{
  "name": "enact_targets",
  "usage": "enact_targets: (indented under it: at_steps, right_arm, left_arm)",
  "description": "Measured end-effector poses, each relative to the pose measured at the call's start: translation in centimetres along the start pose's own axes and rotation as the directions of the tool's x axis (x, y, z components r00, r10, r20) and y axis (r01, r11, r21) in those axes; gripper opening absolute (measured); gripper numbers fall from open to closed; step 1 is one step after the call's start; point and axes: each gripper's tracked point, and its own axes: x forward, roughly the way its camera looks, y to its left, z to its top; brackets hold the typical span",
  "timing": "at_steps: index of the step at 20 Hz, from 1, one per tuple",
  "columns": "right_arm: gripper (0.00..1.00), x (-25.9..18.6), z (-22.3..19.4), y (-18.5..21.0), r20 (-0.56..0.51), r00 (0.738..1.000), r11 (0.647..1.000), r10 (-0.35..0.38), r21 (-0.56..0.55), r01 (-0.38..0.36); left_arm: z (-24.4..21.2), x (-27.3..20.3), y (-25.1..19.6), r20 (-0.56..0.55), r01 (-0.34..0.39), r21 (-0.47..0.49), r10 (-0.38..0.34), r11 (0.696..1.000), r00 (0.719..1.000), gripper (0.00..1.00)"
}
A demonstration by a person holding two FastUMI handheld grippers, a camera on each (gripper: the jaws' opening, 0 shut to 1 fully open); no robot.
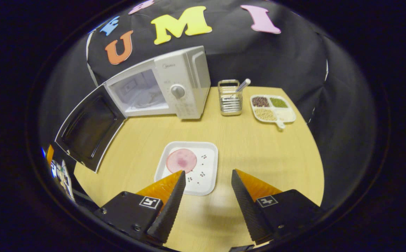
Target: Open the microwave oven with the left hand, put the food in, and close the microwave oven.
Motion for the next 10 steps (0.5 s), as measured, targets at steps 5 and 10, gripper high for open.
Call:
enact_targets:
  at_steps: [5,10]
  right_arm:
    - [0.68,5.6,-2.2,-1.2,-0.181,0.978,0.992,0.108,0.085,-0.094]
    - [0.52,6.4,-2.3,-1.1,-0.257,0.957,0.989,0.136,0.095,-0.115]
  left_arm:
    - [2.9,-0.3,-4.4,0.007,-0.045,-0.010,0.045,0.999,0.999,0.96]
    - [4.3,-0.2,-7.1,0.001,-0.057,-0.054,0.057,0.997,0.998,0.96]
